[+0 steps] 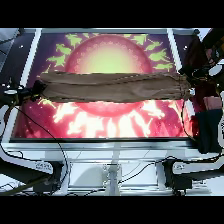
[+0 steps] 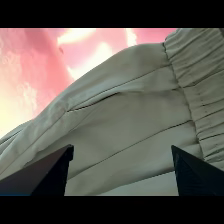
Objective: Fold the clothes and pants, and hang the long-sleeved shirts on hangers.
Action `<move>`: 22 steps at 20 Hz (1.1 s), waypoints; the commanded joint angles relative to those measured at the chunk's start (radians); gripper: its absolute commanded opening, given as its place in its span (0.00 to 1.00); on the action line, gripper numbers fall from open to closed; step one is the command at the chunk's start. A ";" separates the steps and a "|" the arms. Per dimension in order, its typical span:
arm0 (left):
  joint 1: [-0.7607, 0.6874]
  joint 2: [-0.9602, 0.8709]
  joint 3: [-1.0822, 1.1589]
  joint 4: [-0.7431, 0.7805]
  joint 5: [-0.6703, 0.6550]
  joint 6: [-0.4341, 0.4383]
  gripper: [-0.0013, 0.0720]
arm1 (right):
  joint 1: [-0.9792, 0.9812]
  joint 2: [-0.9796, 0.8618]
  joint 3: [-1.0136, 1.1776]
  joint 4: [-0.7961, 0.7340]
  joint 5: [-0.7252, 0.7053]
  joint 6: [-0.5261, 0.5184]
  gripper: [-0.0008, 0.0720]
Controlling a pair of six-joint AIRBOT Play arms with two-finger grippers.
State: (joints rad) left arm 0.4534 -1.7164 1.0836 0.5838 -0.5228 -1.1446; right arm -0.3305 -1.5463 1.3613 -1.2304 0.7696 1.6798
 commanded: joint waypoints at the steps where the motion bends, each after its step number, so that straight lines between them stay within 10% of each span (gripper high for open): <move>1: -0.012 0.002 0.032 -0.013 -0.012 0.092 0.77 | 0.001 0.000 0.001 0.004 0.002 0.000 0.94; 8: -0.049 0.000 0.052 -0.010 0.042 0.099 0.05 | 0.001 0.001 0.001 0.021 0.094 -0.060 0.93; 11: -0.055 0.005 0.119 -0.009 -0.011 0.099 0.05 | 0.001 0.019 0.001 -0.018 0.103 -0.061 0.76; 21: -0.055 0.205 0.271 0.092 -0.476 0.125 0.04 | 0.120 0.194 0.003 -0.015 0.085 -0.119 0.73; 22: -0.055 0.216 0.271 0.098 -0.485 0.111 0.05 | 0.161 0.190 0.003 -0.013 0.062 -0.119 0.54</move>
State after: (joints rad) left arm 0.3985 -1.5524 1.3449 0.6243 -0.8848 -1.0248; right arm -0.2428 -1.3746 1.3628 -1.2522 0.8589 1.5795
